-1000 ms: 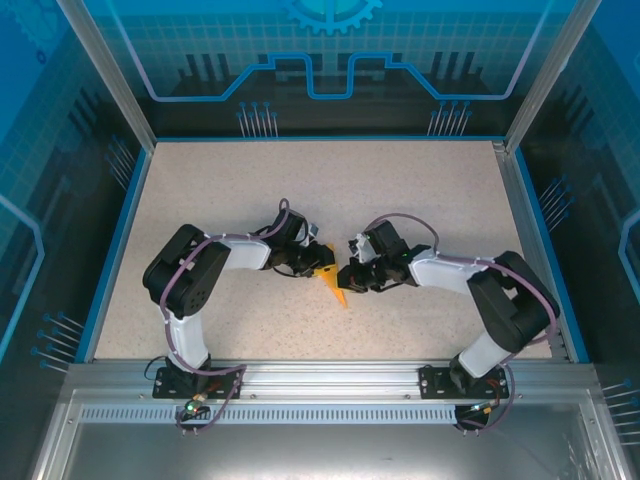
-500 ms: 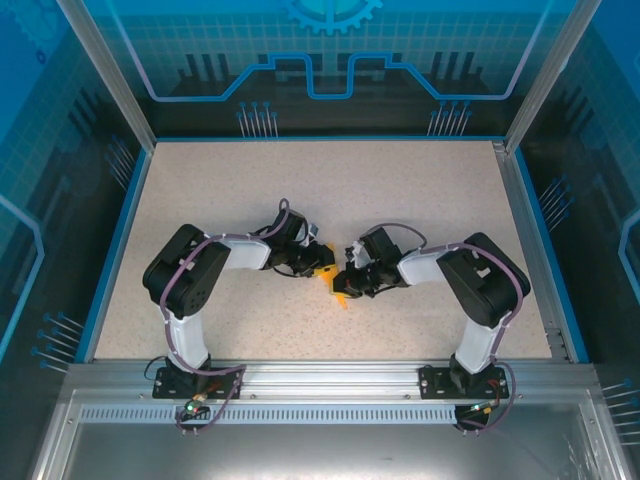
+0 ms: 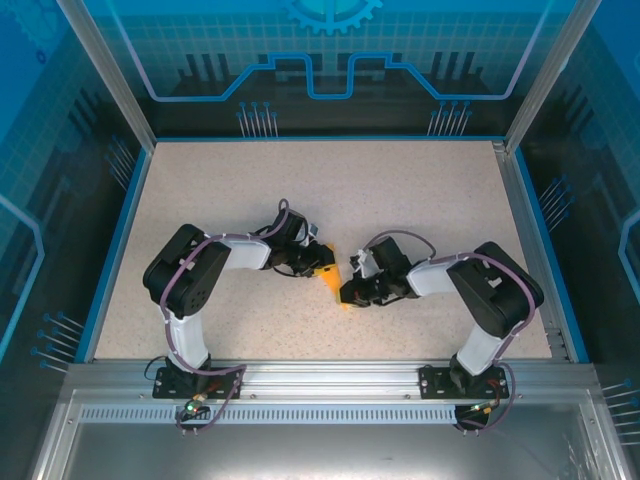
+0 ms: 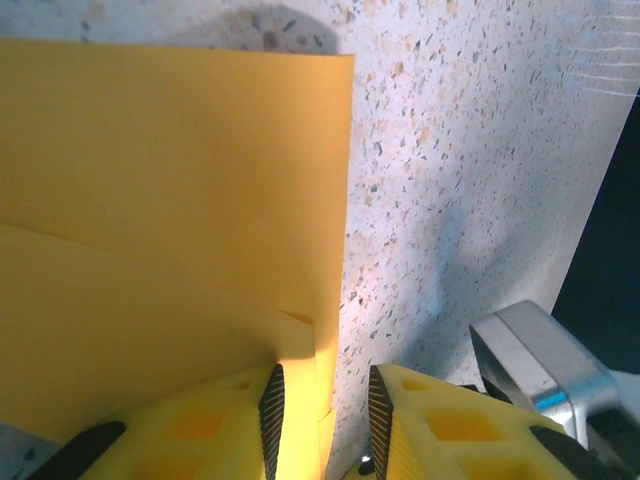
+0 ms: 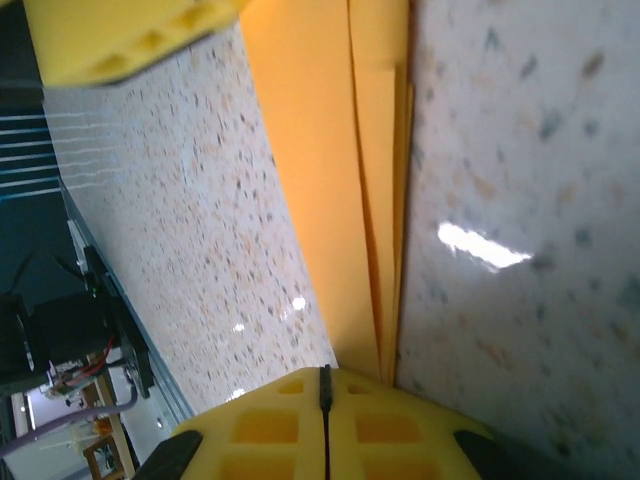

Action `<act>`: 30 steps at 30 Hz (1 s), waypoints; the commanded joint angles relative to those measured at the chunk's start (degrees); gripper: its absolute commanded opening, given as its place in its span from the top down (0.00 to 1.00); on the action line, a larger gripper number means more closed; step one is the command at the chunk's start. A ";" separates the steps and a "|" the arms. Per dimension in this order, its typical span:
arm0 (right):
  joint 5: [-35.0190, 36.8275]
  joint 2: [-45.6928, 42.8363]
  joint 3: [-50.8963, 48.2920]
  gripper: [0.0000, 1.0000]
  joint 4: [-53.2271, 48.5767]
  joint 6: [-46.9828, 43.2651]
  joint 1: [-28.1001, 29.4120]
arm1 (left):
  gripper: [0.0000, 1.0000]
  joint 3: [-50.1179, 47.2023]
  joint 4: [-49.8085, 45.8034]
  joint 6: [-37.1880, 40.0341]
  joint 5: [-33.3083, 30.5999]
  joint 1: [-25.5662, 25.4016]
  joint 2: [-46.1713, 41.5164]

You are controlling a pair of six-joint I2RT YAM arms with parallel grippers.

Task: Fold a paper plane with a square sheet of paper (pick it up from the middle)
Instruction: Fold the wing for the fifth time at the center of the table.

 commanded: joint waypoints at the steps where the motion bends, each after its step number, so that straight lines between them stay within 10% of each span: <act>1: -0.21 -0.77 -4.23 0.93 -9.53 -2.05 0.04 | 0.68 -0.68 -3.95 -0.71 -3.54 0.16 3.07; 16: 2.29 -14.01 1.60 0.93 -16.70 -2.90 -0.19 | 0.68 -1.16 -3.47 0.00 -2.66 0.06 2.24; 30: 3.58 -0.74 10.42 0.93 -3.94 7.54 0.93 | 0.67 -1.71 -2.46 -0.29 -1.88 0.08 1.94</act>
